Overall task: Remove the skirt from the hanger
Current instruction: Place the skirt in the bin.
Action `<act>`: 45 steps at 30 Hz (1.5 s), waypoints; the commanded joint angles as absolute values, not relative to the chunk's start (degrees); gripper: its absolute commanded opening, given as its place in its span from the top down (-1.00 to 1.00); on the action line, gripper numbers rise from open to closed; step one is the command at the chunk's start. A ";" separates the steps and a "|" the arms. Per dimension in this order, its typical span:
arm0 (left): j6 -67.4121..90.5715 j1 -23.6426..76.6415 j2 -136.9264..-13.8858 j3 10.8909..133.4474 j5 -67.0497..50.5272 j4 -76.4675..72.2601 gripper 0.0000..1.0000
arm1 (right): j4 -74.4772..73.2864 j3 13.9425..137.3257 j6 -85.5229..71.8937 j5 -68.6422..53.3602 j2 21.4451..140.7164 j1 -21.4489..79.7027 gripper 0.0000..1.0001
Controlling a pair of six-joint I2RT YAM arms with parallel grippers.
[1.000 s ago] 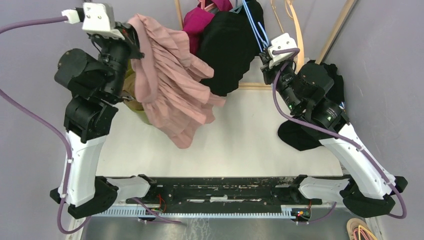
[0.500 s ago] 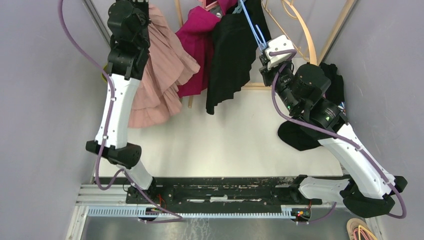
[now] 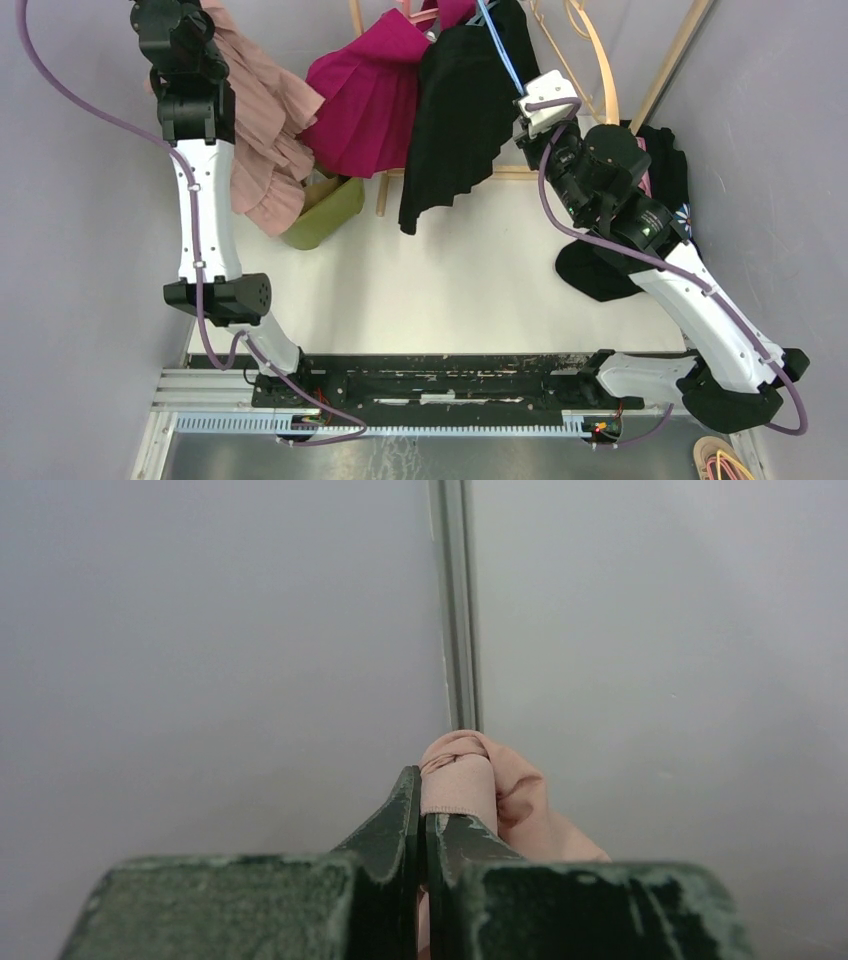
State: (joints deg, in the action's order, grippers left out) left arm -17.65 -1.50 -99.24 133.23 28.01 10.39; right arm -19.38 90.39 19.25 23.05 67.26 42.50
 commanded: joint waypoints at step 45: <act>4.19 9.36 -78.96 75.08 23.78 15.71 -0.97 | -26.65 89.82 12.77 27.46 68.07 36.51 0.99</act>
State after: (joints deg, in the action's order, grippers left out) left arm 3.31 9.45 -79.26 67.59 24.40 13.93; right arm -28.23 85.01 13.30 24.82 66.06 37.52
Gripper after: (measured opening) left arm 0.970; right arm 0.033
